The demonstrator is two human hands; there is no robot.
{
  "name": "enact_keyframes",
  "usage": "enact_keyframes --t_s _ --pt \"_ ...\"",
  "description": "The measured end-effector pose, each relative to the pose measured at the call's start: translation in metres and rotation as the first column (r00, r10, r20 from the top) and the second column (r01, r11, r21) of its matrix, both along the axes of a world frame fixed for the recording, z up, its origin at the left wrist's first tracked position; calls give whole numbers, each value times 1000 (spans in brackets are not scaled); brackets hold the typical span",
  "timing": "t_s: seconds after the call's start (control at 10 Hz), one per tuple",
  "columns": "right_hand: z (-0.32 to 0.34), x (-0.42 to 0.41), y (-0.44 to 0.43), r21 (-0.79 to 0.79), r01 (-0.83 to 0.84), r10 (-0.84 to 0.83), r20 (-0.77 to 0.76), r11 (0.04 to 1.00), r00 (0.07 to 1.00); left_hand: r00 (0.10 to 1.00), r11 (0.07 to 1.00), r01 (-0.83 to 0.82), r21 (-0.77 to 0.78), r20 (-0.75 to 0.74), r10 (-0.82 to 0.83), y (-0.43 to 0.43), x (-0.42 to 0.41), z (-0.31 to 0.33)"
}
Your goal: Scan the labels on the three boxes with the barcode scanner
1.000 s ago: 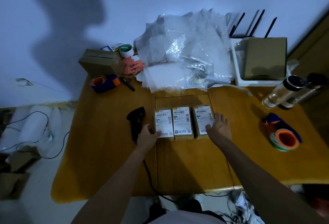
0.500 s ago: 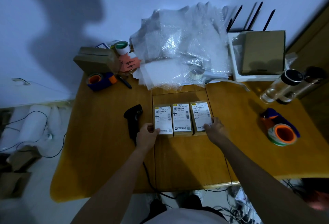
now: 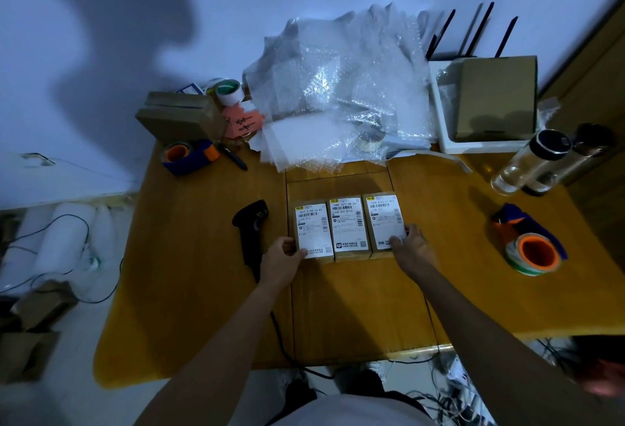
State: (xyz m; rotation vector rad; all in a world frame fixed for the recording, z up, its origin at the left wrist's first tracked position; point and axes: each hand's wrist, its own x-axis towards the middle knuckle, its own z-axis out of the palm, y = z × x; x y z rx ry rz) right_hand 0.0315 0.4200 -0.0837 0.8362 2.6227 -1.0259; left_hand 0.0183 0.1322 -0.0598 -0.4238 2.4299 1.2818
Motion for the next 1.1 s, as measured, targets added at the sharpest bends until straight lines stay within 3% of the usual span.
enact_keyframes --t_s 0.7,1.1 --pt "4 -1 -1 -30 18 -17 34 999 999 997 998 -17 60 80 13 1 2 8" --pt "9 -17 6 -195 113 -102 63 974 993 995 991 16 134 96 -29 -5 -4 31"
